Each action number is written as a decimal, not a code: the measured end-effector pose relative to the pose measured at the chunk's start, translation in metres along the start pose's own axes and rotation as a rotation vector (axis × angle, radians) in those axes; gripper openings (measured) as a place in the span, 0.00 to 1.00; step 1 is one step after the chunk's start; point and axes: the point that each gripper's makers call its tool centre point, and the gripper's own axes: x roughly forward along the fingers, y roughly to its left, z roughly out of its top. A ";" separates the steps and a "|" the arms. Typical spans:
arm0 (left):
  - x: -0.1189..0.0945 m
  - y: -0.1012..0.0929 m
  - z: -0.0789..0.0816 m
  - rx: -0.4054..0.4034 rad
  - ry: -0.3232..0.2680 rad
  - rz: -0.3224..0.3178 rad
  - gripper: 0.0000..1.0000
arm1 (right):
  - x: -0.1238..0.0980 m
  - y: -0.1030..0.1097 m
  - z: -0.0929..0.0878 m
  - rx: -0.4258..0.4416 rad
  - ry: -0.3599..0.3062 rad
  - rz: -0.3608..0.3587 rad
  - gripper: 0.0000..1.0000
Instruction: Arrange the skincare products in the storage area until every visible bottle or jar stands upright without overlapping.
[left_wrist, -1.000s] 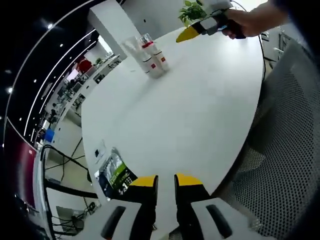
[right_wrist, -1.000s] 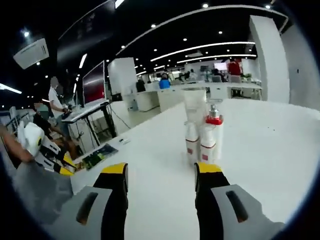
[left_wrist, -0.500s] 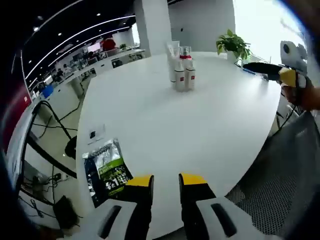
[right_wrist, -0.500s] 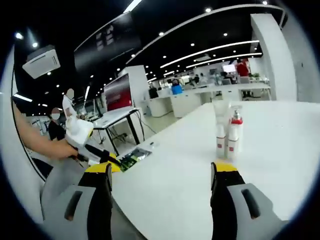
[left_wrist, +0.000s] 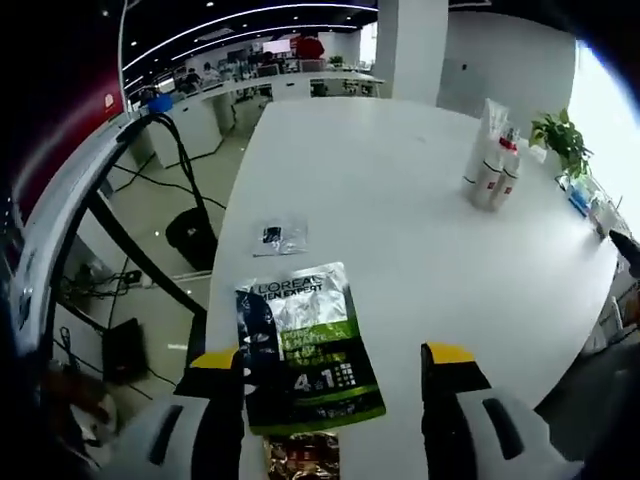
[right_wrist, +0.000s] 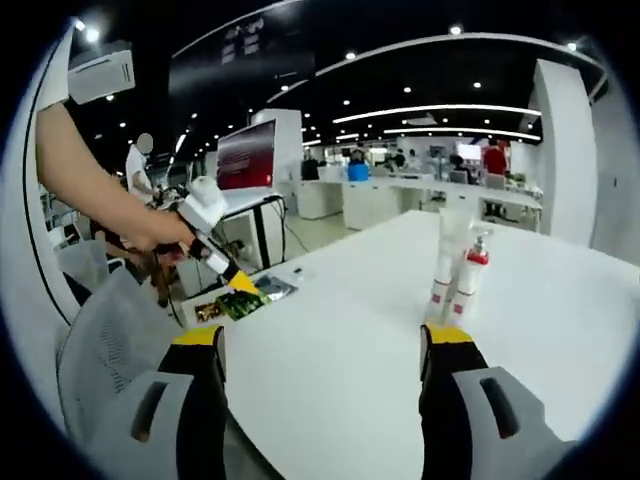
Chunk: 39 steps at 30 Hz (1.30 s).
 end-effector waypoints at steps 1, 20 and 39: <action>0.000 -0.001 -0.002 -0.007 0.013 0.006 0.75 | -0.001 0.000 -0.001 0.003 0.000 0.000 0.72; 0.036 0.005 -0.025 0.013 0.161 0.062 0.76 | 0.000 0.000 -0.003 -0.042 0.018 0.003 0.67; 0.034 0.009 -0.021 -0.087 0.080 0.062 0.53 | 0.000 0.000 -0.010 -0.051 0.049 0.014 0.61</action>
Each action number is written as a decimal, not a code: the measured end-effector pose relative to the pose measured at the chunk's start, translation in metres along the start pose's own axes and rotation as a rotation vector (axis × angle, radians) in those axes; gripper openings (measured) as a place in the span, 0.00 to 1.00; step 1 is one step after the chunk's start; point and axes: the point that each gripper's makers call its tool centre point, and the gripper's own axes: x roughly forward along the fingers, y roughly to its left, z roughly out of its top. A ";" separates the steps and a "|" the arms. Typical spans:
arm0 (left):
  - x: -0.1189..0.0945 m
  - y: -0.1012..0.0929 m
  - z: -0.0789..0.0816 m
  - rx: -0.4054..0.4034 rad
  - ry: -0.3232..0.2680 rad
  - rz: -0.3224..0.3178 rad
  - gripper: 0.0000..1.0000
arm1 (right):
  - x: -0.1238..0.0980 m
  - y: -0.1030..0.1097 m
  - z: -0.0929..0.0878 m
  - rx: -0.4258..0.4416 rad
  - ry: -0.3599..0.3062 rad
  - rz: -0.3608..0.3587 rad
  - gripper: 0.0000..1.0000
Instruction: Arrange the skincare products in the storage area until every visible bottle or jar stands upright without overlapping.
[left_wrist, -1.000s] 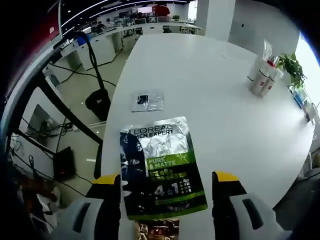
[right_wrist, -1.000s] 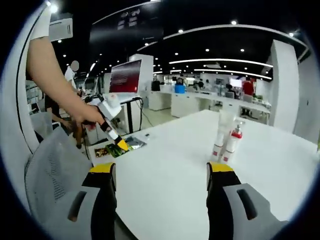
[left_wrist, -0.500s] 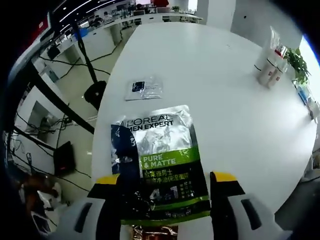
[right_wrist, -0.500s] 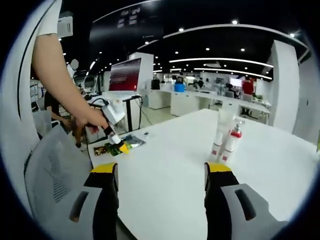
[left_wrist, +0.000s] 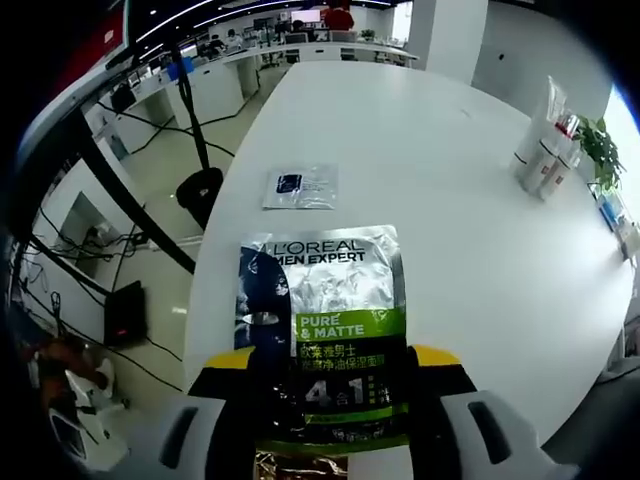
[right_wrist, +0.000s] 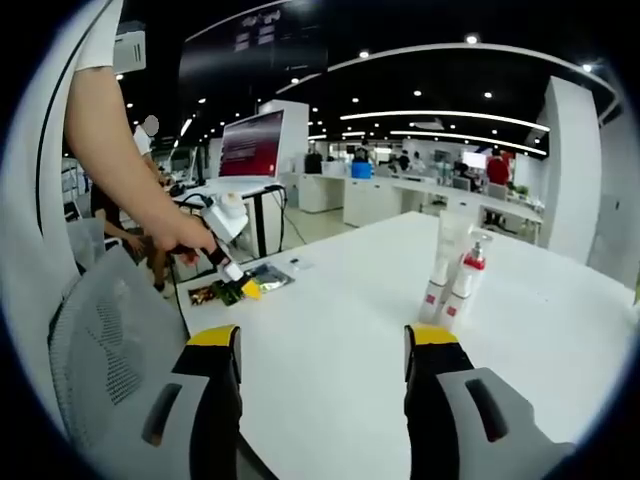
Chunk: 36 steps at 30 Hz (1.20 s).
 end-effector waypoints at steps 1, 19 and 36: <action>0.001 -0.002 0.000 -0.005 -0.001 -0.010 0.52 | 0.000 0.000 0.000 0.000 0.001 0.000 0.61; 0.002 -0.051 0.012 0.036 -0.036 -0.171 0.18 | 0.000 0.001 -0.002 -0.016 0.010 0.007 0.59; 0.011 0.006 0.007 0.019 -0.015 -0.052 0.90 | 0.001 0.001 -0.004 -0.016 0.017 0.007 0.60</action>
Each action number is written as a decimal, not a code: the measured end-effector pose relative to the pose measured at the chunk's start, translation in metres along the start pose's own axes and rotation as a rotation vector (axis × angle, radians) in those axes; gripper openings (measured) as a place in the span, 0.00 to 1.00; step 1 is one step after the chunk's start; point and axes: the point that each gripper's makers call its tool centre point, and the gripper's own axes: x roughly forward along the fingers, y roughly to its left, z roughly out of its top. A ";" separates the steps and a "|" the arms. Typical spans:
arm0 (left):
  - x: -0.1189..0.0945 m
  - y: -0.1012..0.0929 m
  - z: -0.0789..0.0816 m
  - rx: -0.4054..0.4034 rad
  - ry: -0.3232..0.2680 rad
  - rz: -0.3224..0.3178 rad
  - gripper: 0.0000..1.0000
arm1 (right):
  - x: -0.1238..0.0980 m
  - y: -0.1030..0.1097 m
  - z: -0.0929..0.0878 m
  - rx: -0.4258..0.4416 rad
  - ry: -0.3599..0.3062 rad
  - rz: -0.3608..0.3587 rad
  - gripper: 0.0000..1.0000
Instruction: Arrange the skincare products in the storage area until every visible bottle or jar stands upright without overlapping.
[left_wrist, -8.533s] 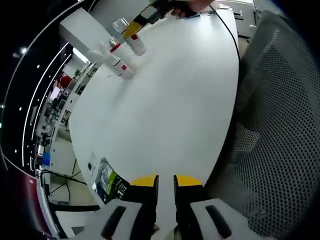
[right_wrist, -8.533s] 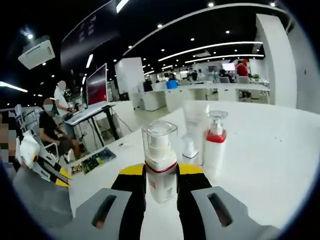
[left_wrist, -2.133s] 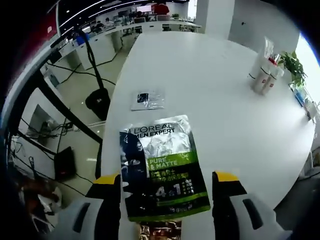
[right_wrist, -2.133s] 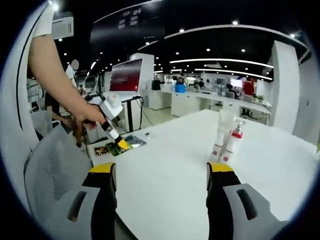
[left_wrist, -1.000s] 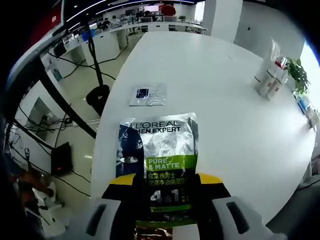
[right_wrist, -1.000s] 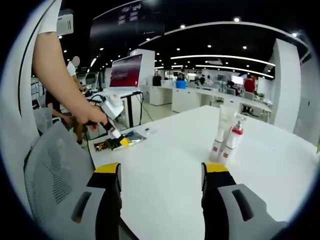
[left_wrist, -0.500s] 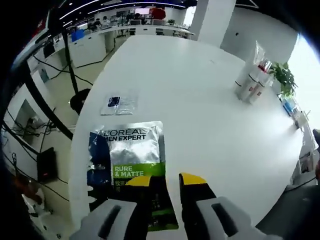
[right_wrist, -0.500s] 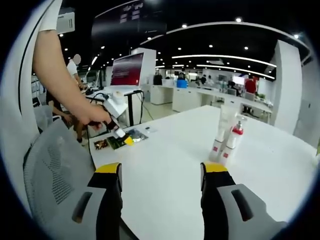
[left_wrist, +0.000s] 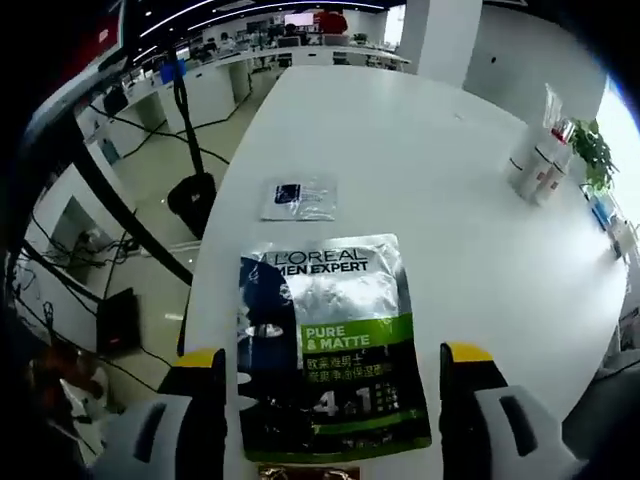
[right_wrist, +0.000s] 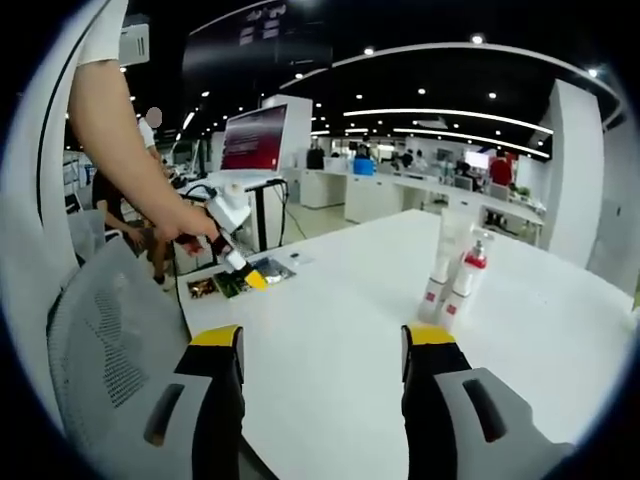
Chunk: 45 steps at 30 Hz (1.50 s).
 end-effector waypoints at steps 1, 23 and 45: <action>0.001 0.001 -0.001 -0.001 -0.001 -0.005 0.89 | 0.000 0.000 0.000 0.003 0.001 0.000 0.60; -0.005 -0.011 -0.004 0.083 0.000 -0.014 0.61 | 0.002 0.002 -0.007 -0.015 0.035 0.014 0.56; -0.005 -0.036 -0.008 0.079 0.043 -0.080 0.19 | 0.003 0.002 -0.011 -0.040 0.056 0.019 0.54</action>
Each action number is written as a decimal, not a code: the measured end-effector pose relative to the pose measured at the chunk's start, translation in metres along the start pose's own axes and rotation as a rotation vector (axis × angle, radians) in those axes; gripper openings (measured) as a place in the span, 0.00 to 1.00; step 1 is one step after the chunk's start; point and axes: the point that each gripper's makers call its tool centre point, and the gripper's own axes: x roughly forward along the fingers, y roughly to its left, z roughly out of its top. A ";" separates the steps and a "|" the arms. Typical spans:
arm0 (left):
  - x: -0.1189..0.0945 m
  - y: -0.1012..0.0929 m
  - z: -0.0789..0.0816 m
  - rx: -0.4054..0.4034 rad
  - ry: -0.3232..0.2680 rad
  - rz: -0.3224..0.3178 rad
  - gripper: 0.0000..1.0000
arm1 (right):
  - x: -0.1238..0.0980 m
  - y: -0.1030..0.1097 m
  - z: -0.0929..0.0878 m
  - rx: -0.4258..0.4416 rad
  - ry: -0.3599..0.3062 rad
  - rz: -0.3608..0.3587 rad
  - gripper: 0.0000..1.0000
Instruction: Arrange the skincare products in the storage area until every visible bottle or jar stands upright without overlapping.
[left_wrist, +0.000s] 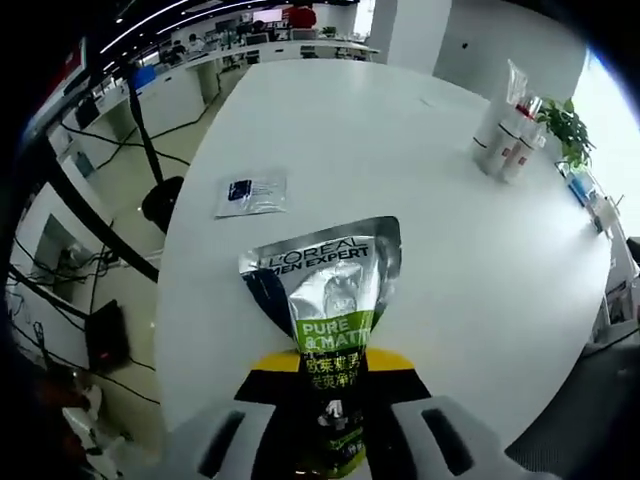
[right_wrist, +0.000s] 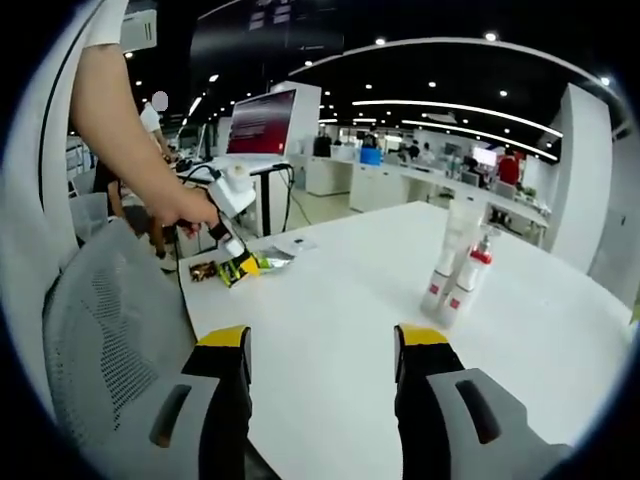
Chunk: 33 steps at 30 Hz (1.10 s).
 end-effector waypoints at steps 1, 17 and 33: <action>0.001 -0.003 0.000 -0.002 -0.001 -0.012 0.18 | 0.000 0.000 0.000 0.000 0.001 0.000 0.54; -0.058 -0.125 0.024 0.069 -0.235 -0.273 0.15 | -0.001 -0.008 -0.004 0.181 -0.019 0.008 0.50; -0.126 -0.193 0.001 0.098 -0.431 -0.393 0.15 | -0.003 0.028 0.035 0.222 -0.126 0.175 0.50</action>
